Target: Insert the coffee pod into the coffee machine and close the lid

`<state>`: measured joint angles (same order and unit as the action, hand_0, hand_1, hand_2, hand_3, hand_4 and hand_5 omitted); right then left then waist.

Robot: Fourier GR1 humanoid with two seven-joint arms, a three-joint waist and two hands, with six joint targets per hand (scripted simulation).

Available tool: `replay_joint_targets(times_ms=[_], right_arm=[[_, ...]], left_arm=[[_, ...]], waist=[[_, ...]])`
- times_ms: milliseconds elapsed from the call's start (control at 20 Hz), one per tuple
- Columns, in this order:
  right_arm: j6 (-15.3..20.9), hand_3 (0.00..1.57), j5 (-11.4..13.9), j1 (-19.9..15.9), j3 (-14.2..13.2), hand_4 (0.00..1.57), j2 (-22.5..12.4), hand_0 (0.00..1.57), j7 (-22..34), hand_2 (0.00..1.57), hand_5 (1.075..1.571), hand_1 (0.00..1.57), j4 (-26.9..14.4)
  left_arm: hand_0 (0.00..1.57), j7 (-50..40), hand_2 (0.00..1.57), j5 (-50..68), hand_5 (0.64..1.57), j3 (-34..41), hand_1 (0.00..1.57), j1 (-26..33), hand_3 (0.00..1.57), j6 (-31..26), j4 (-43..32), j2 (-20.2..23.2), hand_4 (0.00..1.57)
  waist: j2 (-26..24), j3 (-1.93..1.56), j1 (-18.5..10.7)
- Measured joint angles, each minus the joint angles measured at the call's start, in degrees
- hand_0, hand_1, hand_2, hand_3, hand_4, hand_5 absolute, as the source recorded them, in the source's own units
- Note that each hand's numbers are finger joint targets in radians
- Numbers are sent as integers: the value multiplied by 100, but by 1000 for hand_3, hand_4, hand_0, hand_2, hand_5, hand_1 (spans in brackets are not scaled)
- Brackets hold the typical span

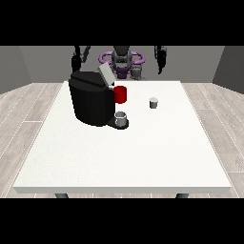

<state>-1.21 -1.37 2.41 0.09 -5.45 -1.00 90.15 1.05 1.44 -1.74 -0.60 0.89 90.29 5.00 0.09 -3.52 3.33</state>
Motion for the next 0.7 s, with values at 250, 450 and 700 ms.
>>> replay_joint_targets(times_ms=[250,450,700], right_arm=[[-5,0,-47,-86,-14,0,83,0,-107,0,1571,0,-142],[440,0,474,-248,47,0,100,0,-261,0,1571,0,-144],[838,0,932,-625,187,0,181,0,-186,0,1571,0,-12]], left_arm=[[0,158,0,-541,1571,-214,0,-66,0,-220,19,478,0],[0,224,0,-967,1571,-167,0,-361,0,-544,-163,1179,0],[0,95,0,-1225,1571,91,0,-1026,0,-830,-761,1748,0]], waist=[[29,248,-97],[259,315,38],[635,343,321]])
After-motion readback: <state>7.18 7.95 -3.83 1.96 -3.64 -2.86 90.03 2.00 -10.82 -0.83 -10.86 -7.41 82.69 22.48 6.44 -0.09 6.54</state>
